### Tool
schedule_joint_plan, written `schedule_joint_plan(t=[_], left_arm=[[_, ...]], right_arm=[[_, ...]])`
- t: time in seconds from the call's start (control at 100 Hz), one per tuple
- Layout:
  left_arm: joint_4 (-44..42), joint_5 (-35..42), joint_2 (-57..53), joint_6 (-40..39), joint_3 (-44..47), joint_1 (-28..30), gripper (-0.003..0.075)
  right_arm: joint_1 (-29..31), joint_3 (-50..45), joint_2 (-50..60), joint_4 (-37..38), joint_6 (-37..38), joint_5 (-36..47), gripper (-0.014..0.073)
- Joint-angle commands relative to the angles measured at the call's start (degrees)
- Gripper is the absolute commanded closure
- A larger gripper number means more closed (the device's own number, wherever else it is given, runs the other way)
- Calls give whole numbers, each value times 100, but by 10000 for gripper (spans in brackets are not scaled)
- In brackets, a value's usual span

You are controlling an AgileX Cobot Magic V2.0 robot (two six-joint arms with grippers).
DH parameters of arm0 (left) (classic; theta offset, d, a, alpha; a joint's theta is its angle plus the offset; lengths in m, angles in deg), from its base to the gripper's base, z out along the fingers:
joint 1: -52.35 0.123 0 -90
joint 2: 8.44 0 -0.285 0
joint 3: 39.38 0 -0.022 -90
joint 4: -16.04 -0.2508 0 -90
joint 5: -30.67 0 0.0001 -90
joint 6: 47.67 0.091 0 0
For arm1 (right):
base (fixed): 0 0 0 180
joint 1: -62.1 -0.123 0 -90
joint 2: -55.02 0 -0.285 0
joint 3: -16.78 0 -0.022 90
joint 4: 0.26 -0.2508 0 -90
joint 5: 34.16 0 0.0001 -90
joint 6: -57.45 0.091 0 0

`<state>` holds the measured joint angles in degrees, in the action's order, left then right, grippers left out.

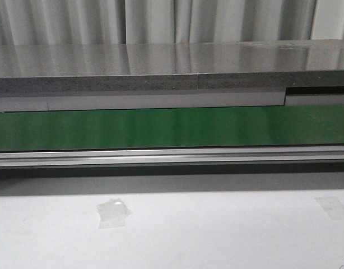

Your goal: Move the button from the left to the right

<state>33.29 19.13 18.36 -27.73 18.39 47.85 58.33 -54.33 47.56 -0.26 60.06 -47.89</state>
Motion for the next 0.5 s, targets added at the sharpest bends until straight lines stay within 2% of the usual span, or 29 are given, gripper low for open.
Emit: schedule_joint_plan(t=[0.0,0.34,0.49], left_arm=[[92,466,33,-41,-162,-41,740],[92,466,33,-41,-153,-41,740],[92,466,33,-41,-153,-41,740]], right_arm=[[4,-22,126,136,-6,556,662],[4,-690,131,150,-6,1203,662],[4,-683,131,150,-6,1186,662]])
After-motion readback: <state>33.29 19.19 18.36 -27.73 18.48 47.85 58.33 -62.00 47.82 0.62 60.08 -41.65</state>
